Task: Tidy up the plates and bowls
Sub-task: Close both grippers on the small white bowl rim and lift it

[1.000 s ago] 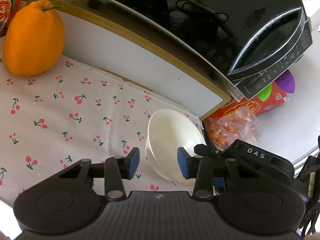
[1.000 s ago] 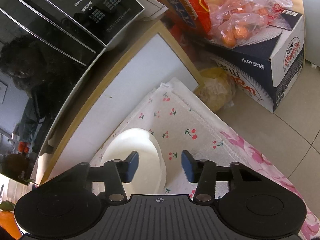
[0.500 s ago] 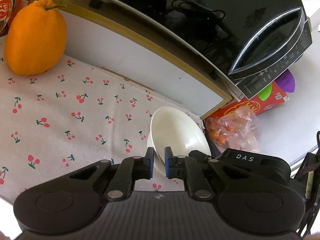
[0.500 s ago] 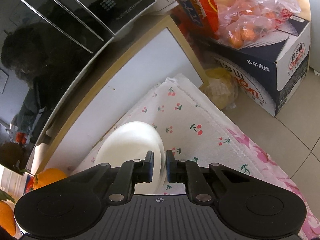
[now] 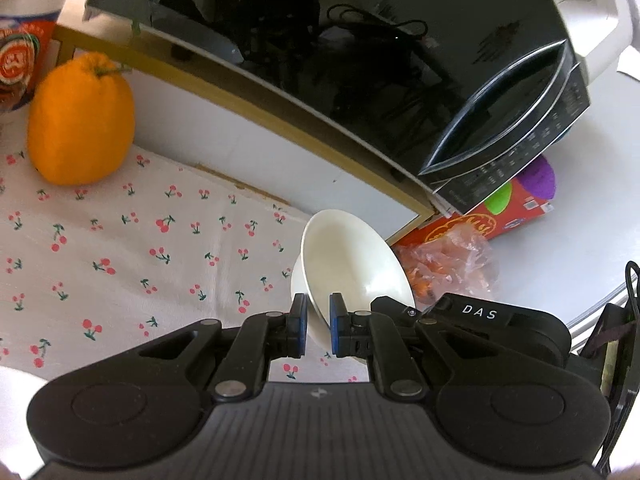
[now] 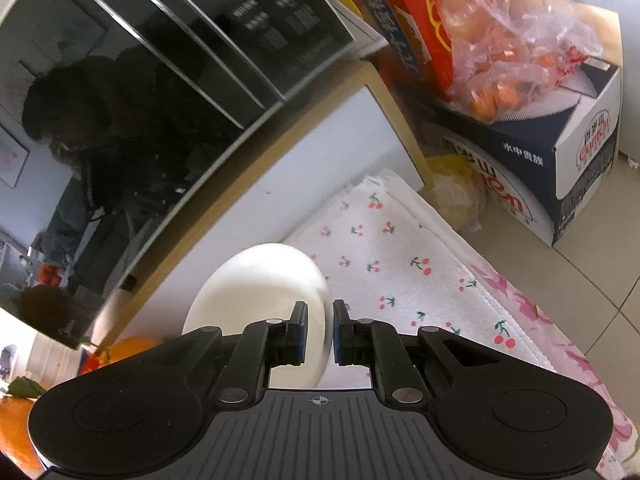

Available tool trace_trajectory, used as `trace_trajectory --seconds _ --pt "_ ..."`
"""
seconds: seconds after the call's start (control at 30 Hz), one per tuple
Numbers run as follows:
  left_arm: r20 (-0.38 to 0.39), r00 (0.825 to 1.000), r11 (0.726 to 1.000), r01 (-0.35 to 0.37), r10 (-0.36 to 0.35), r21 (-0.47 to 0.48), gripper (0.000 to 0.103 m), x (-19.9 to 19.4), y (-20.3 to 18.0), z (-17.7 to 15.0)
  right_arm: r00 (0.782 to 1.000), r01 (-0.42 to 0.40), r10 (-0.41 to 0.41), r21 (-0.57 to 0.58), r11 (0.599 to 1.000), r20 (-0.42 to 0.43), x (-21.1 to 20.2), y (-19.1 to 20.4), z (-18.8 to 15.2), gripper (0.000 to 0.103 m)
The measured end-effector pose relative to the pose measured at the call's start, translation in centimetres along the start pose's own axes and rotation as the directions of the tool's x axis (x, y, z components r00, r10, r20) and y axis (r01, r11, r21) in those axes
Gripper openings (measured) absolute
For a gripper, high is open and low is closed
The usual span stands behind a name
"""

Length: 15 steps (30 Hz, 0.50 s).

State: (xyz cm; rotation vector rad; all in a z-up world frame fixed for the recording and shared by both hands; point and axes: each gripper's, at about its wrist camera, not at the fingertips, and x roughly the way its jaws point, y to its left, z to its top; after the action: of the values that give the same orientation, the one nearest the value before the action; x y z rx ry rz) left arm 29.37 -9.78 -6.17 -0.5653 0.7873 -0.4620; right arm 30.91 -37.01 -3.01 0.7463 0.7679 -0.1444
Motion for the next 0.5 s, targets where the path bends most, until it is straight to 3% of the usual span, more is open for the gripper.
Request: trace_trajectory --seconds 0.5 --pt "0.032 0.998 0.999 0.047 -0.046 -0.004 0.01 -6.9 -1.7 0.7 0.997 -0.048 0.05 -0.036 0.998 0.052 -7.3 4.7 -0.4 0.012"
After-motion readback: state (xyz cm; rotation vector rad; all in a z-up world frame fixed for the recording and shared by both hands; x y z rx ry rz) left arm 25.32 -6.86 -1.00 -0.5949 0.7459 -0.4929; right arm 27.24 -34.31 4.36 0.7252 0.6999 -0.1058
